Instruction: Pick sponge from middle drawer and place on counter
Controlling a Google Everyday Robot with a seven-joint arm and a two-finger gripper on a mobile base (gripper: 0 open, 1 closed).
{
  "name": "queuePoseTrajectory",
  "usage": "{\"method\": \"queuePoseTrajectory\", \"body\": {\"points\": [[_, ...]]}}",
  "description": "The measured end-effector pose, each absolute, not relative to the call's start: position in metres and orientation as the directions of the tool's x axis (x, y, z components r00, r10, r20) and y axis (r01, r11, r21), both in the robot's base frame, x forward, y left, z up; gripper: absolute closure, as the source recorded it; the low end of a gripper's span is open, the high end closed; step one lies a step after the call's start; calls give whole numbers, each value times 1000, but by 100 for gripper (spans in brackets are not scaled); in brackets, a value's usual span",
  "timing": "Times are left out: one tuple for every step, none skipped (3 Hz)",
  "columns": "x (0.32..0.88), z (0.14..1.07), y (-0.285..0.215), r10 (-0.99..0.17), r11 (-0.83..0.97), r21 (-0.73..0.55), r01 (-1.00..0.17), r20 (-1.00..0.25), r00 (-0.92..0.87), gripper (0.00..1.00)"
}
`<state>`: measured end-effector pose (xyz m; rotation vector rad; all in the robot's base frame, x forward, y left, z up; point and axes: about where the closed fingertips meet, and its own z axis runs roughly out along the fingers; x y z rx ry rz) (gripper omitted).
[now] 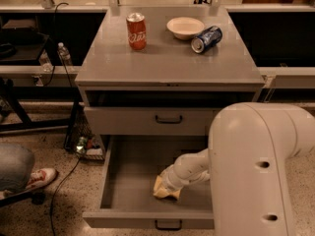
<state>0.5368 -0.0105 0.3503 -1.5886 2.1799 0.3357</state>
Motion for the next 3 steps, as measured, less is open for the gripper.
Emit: {"method": "queuePoseTrajectory", "body": {"points": [[536, 364, -22, -807, 342, -37, -939, -523, -273, 85], [543, 414, -13, -724, 292, -44, -955, -663, -191, 100], [536, 470, -10, -619, 258, -66, -964, -777, -113, 100]]}}
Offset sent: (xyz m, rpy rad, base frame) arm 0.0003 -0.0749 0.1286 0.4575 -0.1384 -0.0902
